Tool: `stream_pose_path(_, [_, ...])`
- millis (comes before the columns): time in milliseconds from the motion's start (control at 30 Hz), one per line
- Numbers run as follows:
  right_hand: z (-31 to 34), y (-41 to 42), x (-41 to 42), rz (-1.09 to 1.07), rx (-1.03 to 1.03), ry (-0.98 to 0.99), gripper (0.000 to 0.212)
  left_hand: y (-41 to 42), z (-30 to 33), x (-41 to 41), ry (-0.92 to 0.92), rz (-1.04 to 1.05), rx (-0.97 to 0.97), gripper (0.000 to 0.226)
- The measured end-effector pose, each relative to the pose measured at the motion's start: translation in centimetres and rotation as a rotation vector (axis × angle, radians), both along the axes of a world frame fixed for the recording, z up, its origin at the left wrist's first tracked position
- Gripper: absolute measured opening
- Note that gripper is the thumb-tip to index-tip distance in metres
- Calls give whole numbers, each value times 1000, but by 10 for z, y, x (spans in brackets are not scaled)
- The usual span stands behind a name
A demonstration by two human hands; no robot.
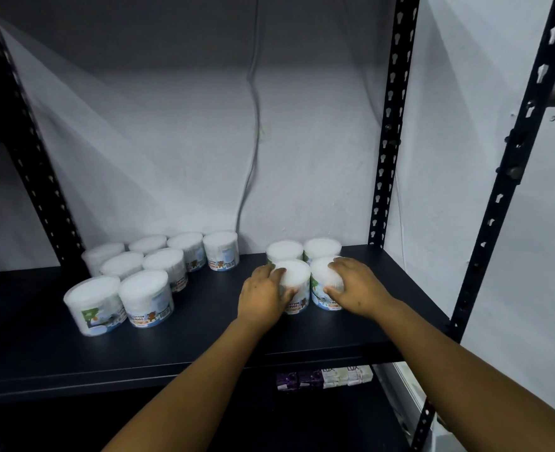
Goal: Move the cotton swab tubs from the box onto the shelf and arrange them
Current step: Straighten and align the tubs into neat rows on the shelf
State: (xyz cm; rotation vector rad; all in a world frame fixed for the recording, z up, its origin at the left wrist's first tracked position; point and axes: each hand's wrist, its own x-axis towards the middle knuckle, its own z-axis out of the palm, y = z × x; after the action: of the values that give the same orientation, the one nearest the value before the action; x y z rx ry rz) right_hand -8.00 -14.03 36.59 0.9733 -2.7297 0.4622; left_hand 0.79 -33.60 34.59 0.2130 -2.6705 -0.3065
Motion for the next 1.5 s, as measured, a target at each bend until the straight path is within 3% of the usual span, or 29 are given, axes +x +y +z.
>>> stream_pose_path(1000, [2,-2,-1,-3,-6,-4,54,-4,1,-4,3,-18,19,49])
stream_pose_path(1500, [6,-8,22,-15,-60,-19,62,-9,5,12,-87,-4,31,68])
